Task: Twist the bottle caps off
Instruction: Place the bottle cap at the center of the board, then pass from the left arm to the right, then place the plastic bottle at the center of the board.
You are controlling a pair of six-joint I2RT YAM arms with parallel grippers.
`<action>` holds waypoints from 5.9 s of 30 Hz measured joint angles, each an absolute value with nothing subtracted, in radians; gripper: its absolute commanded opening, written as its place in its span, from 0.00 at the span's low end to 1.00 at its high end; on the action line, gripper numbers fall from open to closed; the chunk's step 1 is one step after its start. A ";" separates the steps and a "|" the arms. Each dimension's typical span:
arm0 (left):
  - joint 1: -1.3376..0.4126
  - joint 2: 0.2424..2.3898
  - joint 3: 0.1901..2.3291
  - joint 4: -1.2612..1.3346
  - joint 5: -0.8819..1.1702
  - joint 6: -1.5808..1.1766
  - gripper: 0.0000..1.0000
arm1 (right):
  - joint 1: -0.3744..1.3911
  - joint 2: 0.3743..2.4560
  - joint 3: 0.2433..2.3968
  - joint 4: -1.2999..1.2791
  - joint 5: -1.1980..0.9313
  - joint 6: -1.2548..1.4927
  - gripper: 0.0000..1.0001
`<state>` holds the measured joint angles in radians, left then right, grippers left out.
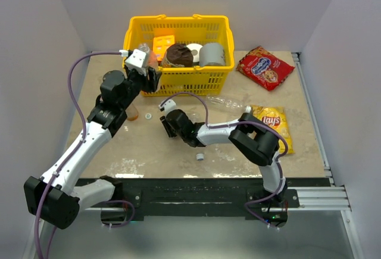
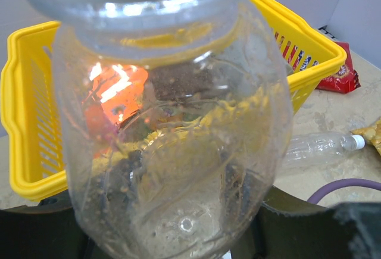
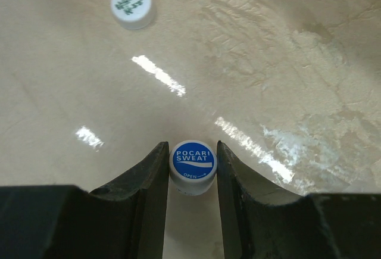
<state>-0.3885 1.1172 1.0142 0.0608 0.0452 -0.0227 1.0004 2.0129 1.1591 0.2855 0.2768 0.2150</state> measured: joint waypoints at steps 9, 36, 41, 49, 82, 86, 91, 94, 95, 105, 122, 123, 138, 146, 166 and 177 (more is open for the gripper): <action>-0.389 1.118 1.014 0.061 0.050 -0.023 0.18 | 0.940 2.068 1.187 0.318 0.387 0.196 0.25; -0.395 1.134 1.014 0.063 0.091 -0.022 0.18 | 0.870 1.872 1.086 0.313 0.367 0.178 0.63; -0.436 1.151 1.014 0.064 0.118 0.011 0.18 | 0.870 1.631 1.043 0.303 0.321 0.170 0.66; -0.565 1.222 1.014 0.056 0.260 0.091 0.18 | 0.743 1.251 1.024 0.105 0.162 0.201 0.79; -0.670 1.376 1.025 0.066 0.944 0.034 0.18 | 0.593 1.066 1.251 -0.189 -0.511 0.222 0.66; -0.668 1.376 1.025 0.066 0.971 0.033 0.18 | 0.593 1.071 1.251 -0.185 -0.539 0.218 0.65; -0.667 1.376 1.025 0.088 0.992 0.021 0.18 | 0.591 1.086 1.251 -0.188 -0.563 0.208 0.64; -0.668 1.376 1.027 0.096 0.995 0.008 0.18 | 0.591 1.100 1.251 -0.190 -0.573 0.202 0.57; -0.668 1.376 1.027 0.097 0.995 0.005 0.18 | 0.592 1.105 1.251 -0.191 -0.574 0.200 0.49; -0.668 1.377 1.029 0.096 0.983 -0.008 0.79 | 0.593 1.109 1.246 -0.193 -0.593 0.192 0.02; -0.443 1.228 1.034 0.065 0.550 -0.052 1.00 | 0.617 1.101 1.179 -0.123 -0.210 0.130 0.00; -0.395 1.196 1.031 0.068 0.479 -0.070 1.00 | 0.635 1.102 1.160 -0.094 -0.182 0.126 0.00; -0.226 1.031 0.966 0.139 0.074 -0.181 1.00 | 0.886 1.484 1.089 0.368 -0.014 0.048 0.00; -0.226 1.026 0.966 0.141 0.054 -0.184 1.00 | 0.899 1.666 1.114 0.488 0.010 0.025 0.00; -0.226 1.026 0.951 0.143 0.073 -0.199 1.00 | 0.899 1.828 1.146 0.673 0.089 -0.020 0.09; -0.226 1.026 0.951 0.150 0.086 -0.199 1.00 | 0.899 1.828 1.159 0.645 0.125 -0.022 0.76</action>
